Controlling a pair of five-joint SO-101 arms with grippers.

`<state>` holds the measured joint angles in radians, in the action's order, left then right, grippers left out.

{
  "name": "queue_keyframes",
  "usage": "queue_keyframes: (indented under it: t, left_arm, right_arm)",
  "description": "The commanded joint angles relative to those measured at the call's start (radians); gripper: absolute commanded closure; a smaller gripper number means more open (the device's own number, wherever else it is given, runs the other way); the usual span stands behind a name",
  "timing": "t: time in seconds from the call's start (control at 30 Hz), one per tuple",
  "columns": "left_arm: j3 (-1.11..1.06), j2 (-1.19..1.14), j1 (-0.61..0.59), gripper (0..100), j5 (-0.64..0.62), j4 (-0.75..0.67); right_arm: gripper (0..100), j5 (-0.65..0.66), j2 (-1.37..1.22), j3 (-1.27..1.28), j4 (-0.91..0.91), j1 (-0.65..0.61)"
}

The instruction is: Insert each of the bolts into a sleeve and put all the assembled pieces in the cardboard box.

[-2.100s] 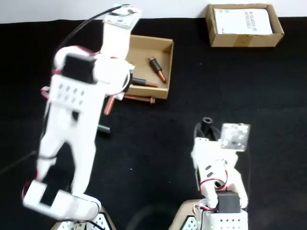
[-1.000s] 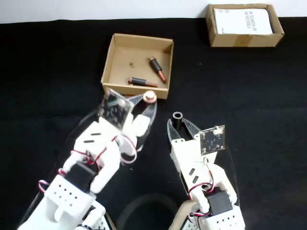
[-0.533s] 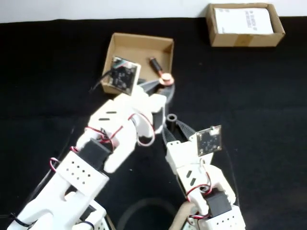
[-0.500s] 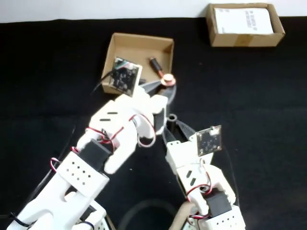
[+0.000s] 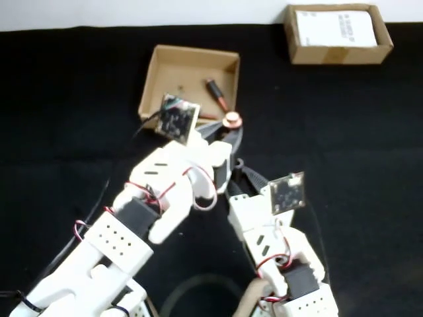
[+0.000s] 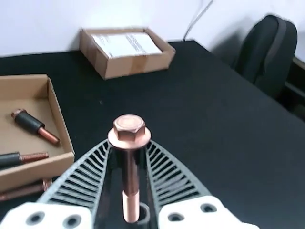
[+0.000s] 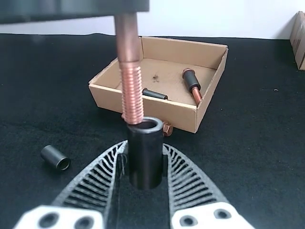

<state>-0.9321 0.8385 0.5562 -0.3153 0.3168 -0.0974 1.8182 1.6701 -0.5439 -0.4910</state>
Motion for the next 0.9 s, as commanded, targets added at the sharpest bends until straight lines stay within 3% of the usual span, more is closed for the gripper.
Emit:
queue_keyframes:
  t: [0.0,0.87]
  left_arm:
    - [-0.015,0.007,0.018,99,-0.005,-0.063]
    - [0.099,-0.004,0.042,99,-0.005,-0.012]
  right_arm:
    - [98.7,-0.006,0.005,0.13,0.004,-0.005]
    - [98.7,-0.006,0.01,0.13,-0.01,-0.005]
